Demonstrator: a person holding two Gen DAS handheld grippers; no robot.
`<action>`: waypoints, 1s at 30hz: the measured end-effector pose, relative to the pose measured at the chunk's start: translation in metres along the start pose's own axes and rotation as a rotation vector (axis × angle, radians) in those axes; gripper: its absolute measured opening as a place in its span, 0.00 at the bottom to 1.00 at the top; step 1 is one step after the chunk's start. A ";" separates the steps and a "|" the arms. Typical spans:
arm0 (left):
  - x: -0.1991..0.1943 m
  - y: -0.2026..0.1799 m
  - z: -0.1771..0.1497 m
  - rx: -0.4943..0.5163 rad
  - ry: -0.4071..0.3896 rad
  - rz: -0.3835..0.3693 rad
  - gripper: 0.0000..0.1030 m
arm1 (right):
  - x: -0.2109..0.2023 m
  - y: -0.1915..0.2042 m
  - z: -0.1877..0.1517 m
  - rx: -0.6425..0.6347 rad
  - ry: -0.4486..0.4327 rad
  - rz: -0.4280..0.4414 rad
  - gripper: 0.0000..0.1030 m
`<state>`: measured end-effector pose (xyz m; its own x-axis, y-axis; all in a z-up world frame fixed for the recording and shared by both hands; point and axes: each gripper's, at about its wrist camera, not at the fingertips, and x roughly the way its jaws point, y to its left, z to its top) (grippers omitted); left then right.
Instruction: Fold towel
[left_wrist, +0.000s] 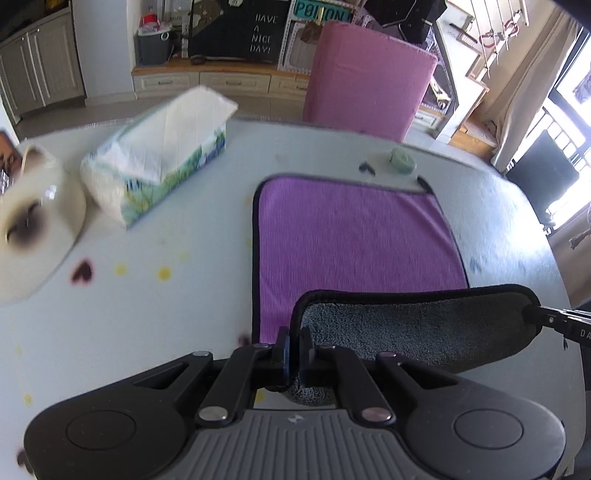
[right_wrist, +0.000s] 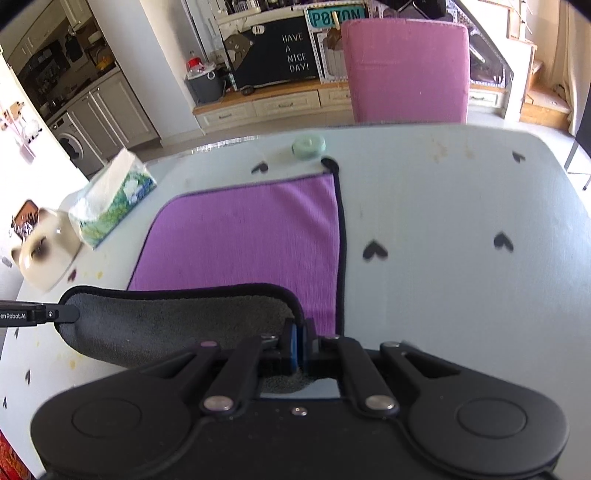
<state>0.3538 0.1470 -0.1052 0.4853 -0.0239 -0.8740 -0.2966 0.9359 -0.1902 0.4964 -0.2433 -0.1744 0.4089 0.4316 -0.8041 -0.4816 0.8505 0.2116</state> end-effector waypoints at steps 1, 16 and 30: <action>0.000 0.000 0.006 0.001 -0.008 0.000 0.05 | 0.000 0.000 0.005 -0.002 -0.007 -0.001 0.03; 0.026 -0.008 0.086 0.059 -0.097 0.051 0.05 | 0.027 0.002 0.084 -0.042 -0.089 -0.013 0.03; 0.075 -0.016 0.139 0.103 -0.097 0.103 0.05 | 0.074 0.005 0.141 -0.018 -0.092 -0.051 0.03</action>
<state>0.5092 0.1789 -0.1053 0.5357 0.1033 -0.8381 -0.2650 0.9629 -0.0507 0.6333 -0.1642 -0.1547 0.5027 0.4144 -0.7587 -0.4717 0.8669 0.1609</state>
